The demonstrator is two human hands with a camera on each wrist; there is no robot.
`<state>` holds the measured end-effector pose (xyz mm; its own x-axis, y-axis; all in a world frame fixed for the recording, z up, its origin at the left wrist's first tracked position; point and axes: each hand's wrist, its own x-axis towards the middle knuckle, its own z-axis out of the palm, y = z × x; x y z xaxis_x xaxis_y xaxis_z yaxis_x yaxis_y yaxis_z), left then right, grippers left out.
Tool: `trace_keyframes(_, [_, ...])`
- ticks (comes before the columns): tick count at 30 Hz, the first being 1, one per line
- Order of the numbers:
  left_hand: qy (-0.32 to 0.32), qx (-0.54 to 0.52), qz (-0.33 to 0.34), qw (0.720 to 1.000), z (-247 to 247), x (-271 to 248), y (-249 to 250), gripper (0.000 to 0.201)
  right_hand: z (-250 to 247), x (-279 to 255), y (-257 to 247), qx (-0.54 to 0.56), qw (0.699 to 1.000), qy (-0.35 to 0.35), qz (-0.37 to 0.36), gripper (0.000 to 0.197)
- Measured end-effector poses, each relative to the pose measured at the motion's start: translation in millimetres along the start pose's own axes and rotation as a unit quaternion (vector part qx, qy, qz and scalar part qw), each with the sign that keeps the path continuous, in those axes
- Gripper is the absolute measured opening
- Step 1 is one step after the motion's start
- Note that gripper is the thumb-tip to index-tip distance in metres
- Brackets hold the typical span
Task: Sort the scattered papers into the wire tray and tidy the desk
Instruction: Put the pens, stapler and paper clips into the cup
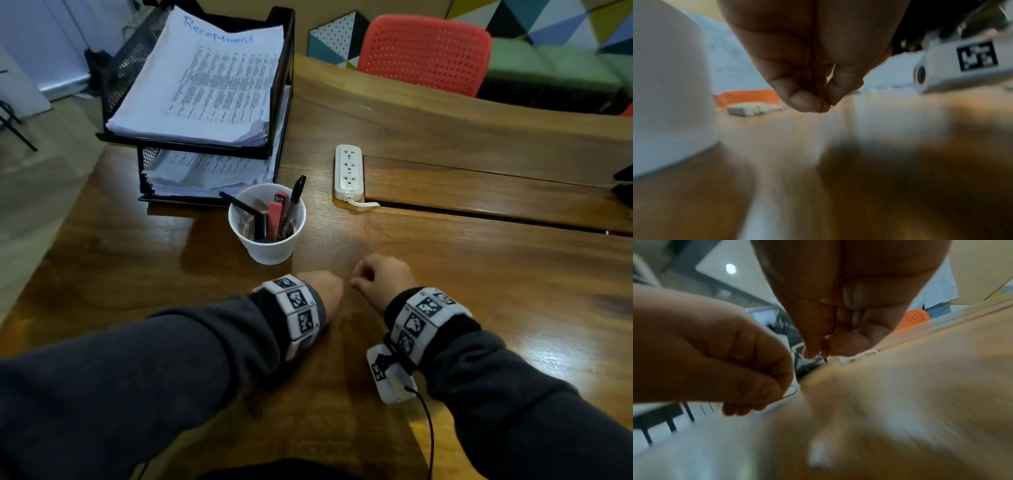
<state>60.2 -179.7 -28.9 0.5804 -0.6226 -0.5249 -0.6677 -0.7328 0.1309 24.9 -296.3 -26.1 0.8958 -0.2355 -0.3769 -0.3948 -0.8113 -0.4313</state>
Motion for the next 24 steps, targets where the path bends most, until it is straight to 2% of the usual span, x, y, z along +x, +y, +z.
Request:
trace_keyframes(2, [0.114,-0.084,-0.036,0.989,-28,-20,-16,0.022,-20,0,-23,0.119,0.99,0.073,-0.032,0.003])
trace_keyframes(4, [0.258,-0.123,-0.072,0.956,-55,-39,-38,0.02,-37,5,-52,0.191,0.972,0.116,-0.078,0.012])
trace_keyframes(5, [0.306,-0.127,-0.085,0.94,-64,-45,-50,0.021,-41,12,-67,0.199,0.966,0.13,-0.098,0.017])
trace_keyframes(6, [0.317,-0.125,-0.098,0.935,-70,-49,-60,0.023,-43,19,-80,0.197,0.963,0.138,-0.12,0.018])
trace_keyframes(8, [0.281,-0.109,-0.107,0.948,-76,-53,-71,0.026,-40,33,-104,0.166,0.97,0.106,-0.143,0.011])
trace_keyframes(11, [0.273,-0.138,-0.075,0.949,-67,-57,-85,0.03,-30,42,-111,0.029,0.989,0.079,-0.118,0.026])
trace_keyframes(13, [0.306,-0.175,-0.113,0.929,-51,-59,-102,0.028,-26,38,-104,-0.009,0.992,0.076,-0.101,0.029])
trace_keyframes(15, [0.327,-0.204,-0.179,0.905,-30,-59,-119,0.026,-18,34,-97,-0.018,0.995,0.037,-0.09,0.024])
trace_keyframes(18, [0.294,-0.239,-0.222,0.898,-10,-55,-130,0.035,-1,31,-91,-0.02,0.996,-0.018,-0.087,0.024])
trace_keyframes(22, [0.306,-0.245,-0.191,0.9,-18,-50,-135,0.038,8,41,-81,-0.045,0.993,0.029,-0.107,0.019])
trace_keyframes(24, [0.391,-0.211,-0.153,0.883,-31,-51,-141,0.041,6,46,-71,-0.036,0.994,0.061,-0.082,0.019])
